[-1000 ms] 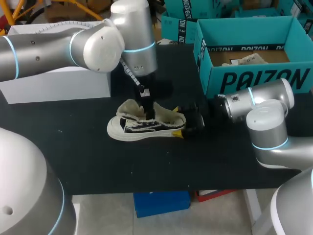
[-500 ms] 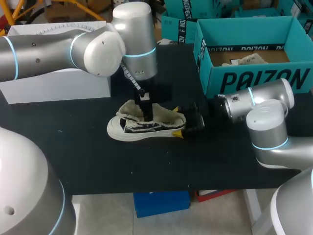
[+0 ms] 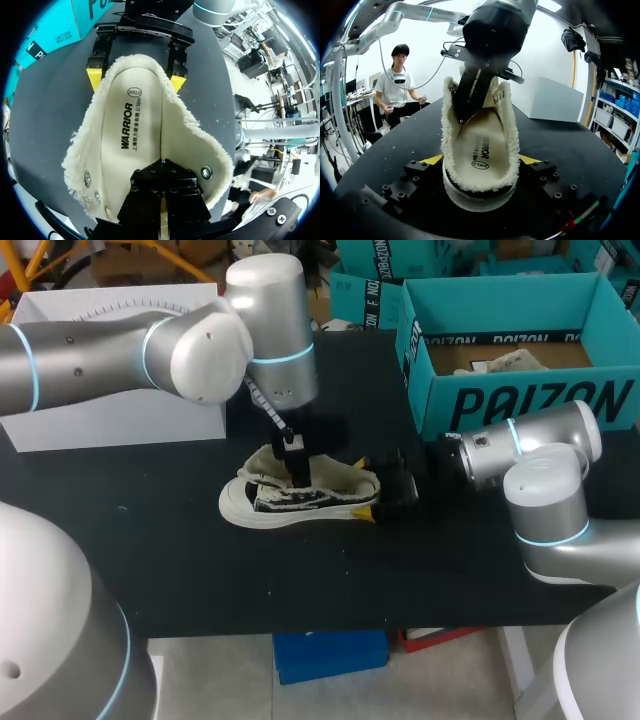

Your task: Take the shoe out of the shoebox, open the shoe tongue, remove and reinsert the insole, then place the shoe into the shoebox

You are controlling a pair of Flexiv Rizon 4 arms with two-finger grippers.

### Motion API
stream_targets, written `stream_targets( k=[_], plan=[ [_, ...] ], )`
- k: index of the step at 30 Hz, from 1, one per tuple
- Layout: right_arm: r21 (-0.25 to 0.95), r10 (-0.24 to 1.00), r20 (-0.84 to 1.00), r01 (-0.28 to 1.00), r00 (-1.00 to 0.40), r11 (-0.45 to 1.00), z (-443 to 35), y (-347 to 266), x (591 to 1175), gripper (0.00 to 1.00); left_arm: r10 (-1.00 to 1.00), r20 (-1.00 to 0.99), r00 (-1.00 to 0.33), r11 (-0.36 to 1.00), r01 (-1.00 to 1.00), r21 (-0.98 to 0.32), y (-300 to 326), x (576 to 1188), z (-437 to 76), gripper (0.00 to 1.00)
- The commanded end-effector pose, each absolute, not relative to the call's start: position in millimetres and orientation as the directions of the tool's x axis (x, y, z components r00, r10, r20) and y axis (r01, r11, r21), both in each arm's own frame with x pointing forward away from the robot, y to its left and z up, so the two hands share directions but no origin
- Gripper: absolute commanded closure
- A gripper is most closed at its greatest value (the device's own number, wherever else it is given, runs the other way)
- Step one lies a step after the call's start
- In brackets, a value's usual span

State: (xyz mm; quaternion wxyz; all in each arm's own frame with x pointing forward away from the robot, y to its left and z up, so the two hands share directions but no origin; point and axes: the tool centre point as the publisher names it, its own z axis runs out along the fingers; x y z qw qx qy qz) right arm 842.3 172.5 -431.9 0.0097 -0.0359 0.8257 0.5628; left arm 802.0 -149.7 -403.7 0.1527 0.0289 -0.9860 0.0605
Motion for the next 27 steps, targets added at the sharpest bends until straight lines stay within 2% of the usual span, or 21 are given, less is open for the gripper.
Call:
stream_targets(
  k=[1, 24, 25, 27],
  plan=[
    [0.928, -0.047, -0.055, -0.069, -0.997, 0.365, -434, 173, 843, 1.00, -0.038, 0.310, -0.950, 0.990, -0.077, -0.115, -153, 801, -412, 1.00],
    [0.928, -0.047, -0.055, -0.069, -0.997, 0.365, -434, 173, 843, 1.00, -0.110, 0.295, -0.949, 0.986, -0.143, -0.091, -166, 798, -441, 1.00],
    [0.928, -0.047, -0.055, -0.069, -0.997, 0.365, -434, 173, 843, 1.00, -0.111, 0.291, -0.950, 0.986, -0.143, -0.090, -166, 798, -441, 0.96],
    [0.928, -0.047, -0.055, -0.069, -0.997, 0.365, -434, 173, 843, 1.00, -0.112, 0.288, -0.951, 0.986, -0.143, -0.089, -167, 799, -442, 0.69]
  ],
)
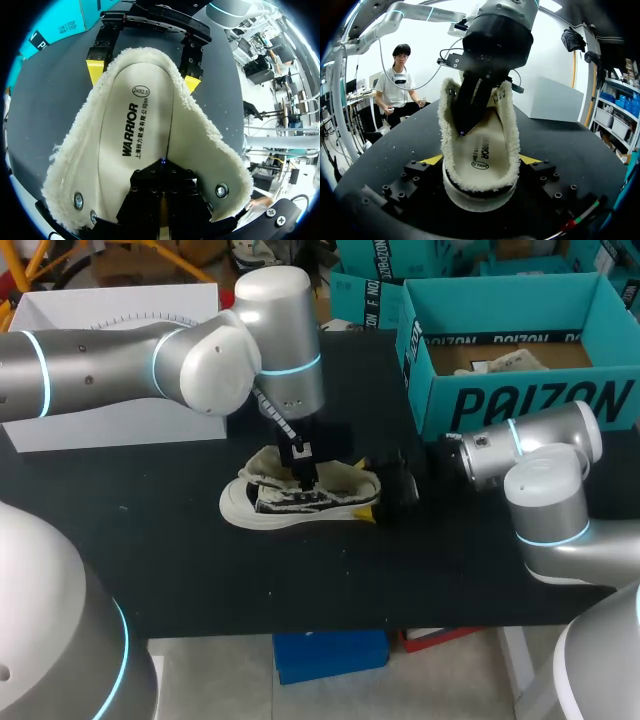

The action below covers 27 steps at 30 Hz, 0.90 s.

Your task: Take the shoe out of the shoebox, open the shoe tongue, remove and reinsert the insole, then place the shoe into the shoebox

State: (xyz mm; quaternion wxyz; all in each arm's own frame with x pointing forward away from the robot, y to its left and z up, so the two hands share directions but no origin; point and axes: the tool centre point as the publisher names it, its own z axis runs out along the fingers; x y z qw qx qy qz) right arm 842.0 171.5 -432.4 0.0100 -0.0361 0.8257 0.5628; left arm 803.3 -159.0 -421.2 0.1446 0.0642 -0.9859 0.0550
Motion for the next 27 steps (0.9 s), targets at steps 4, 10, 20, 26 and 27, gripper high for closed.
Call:
stream_targets(
  k=[4, 10, 20, 26, 27],
  plan=[
    [0.928, -0.047, -0.055, -0.069, -0.997, 0.365, -434, 173, 843, 1.00, -0.119, 0.263, -0.957, 0.987, -0.143, -0.075, -167, 800, -444, 0.75],
    [0.928, -0.047, -0.055, -0.069, -0.997, 0.365, -434, 173, 843, 1.00, -0.144, 0.185, -0.972, 0.988, -0.152, -0.026, -165, 804, -445, 0.75],
    [0.928, -0.047, -0.055, -0.069, -0.997, 0.365, -434, 173, 843, 1.00, -0.130, 0.025, -0.991, 0.989, -0.127, 0.080, -155, 807, -462, 0.80],
    [0.928, -0.047, -0.055, -0.069, -0.997, 0.365, -434, 173, 843, 1.00, -0.128, -0.036, -0.991, 0.984, -0.131, 0.119, -141, 813, -474, 0.78],
    [0.928, -0.047, -0.055, -0.069, -0.997, 0.365, -434, 173, 843, 1.00, -0.125, -0.049, -0.991, 0.983, -0.130, 0.132, -139, 814, -476, 0.76]
  ],
)
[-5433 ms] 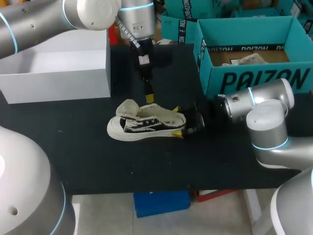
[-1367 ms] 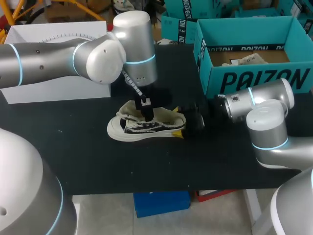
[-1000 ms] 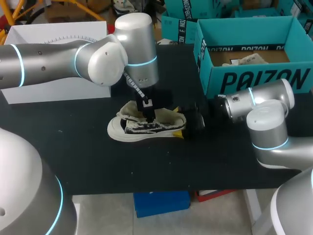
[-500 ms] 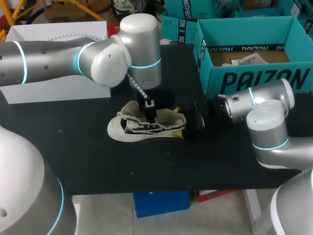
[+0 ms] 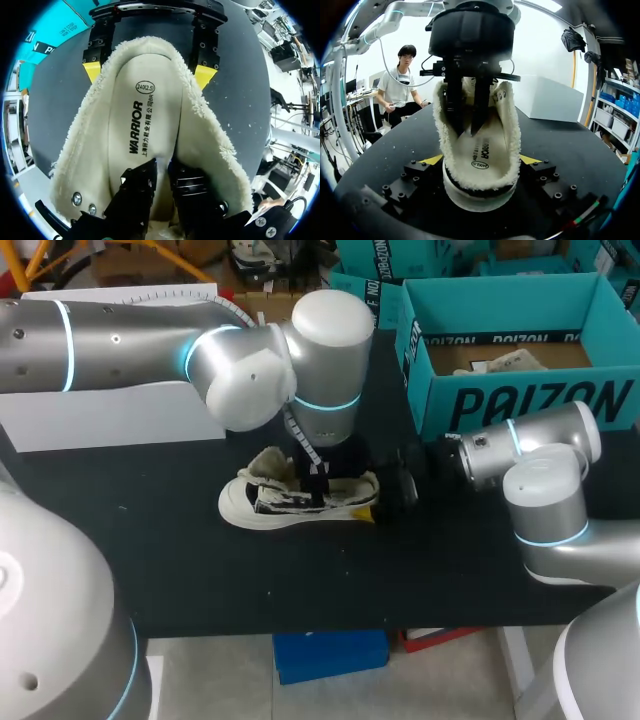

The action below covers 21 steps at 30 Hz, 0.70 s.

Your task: Take the shoe out of the shoebox, open the shoe tongue, remove and reinsert the insole, then place the shoe into the shoebox

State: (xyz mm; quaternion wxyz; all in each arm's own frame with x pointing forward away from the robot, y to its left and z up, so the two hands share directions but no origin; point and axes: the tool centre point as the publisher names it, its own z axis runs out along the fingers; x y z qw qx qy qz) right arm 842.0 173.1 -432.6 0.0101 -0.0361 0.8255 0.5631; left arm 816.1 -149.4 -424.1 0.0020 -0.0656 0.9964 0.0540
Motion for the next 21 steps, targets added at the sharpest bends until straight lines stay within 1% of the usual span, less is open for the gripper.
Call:
stream_targets(
  k=[1, 5, 7, 13, 21],
  plan=[
    [0.928, -0.047, -0.055, -0.069, -0.997, 0.365, -434, 173, 843, 1.00, -0.119, -0.066, -0.991, 0.981, -0.127, 0.145, -137, 815, -479, 0.76],
    [0.928, -0.047, -0.055, -0.069, -0.997, 0.365, -434, 173, 843, 1.00, -0.107, -0.113, -0.988, 0.975, -0.126, 0.182, -127, 819, -491, 0.78],
    [0.928, -0.047, -0.055, -0.069, -0.997, 0.365, -434, 173, 843, 1.00, -0.109, -0.130, -0.985, 0.973, -0.133, 0.189, -123, 822, -495, 0.77],
    [0.928, -0.047, -0.055, -0.069, -0.997, 0.365, -434, 173, 843, 1.00, -0.116, -0.196, -0.974, 0.966, -0.156, 0.206, -110, 829, -513, 0.83],
    [0.928, -0.047, -0.055, -0.069, -0.997, 0.365, -434, 173, 843, 1.00, -0.117, -0.254, -0.960, 0.956, -0.179, 0.234, -95, 847, -542, 0.87]
  ],
)
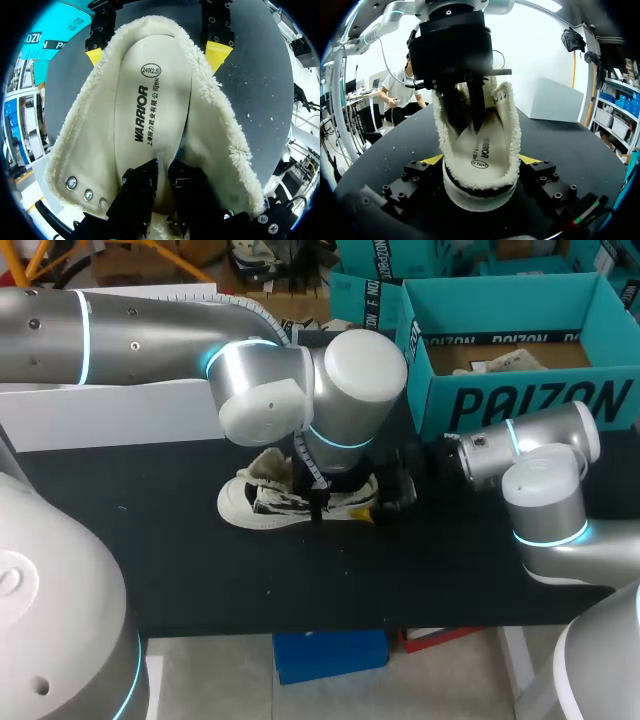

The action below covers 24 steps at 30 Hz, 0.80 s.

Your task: Take the shoe out of the shoebox, open the shoe tongue, remove and reinsert the insole, then place the shoe into the shoebox

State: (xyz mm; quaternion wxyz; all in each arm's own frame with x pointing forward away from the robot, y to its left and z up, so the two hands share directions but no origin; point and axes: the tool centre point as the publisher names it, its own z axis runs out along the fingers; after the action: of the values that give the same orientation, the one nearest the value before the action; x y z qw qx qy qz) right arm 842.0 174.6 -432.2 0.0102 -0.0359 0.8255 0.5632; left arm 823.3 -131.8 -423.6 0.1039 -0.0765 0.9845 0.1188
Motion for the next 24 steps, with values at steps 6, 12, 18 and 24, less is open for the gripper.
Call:
stream_targets(
  k=[6, 12, 18, 24],
  plan=[
    [0.928, -0.047, -0.055, -0.069, -0.997, 0.365, -434, 173, 843, 1.00, -0.108, -0.287, -0.952, 0.953, -0.181, 0.242, -93, 867, -568, 0.76],
    [0.928, -0.047, -0.055, -0.069, -0.997, 0.365, -434, 173, 843, 1.00, -0.126, -0.348, -0.929, 0.957, -0.207, 0.205, -93, 887, -577, 0.82],
    [0.928, -0.047, -0.055, -0.069, -0.997, 0.365, -434, 173, 843, 1.00, -0.150, -0.397, -0.906, 0.959, -0.231, 0.164, -91, 902, -585, 0.84],
    [0.928, -0.047, -0.055, -0.069, -0.997, 0.365, -434, 173, 843, 1.00, -0.191, -0.455, -0.870, 0.957, -0.268, 0.110, -88, 913, -585, 0.94]
  ],
)
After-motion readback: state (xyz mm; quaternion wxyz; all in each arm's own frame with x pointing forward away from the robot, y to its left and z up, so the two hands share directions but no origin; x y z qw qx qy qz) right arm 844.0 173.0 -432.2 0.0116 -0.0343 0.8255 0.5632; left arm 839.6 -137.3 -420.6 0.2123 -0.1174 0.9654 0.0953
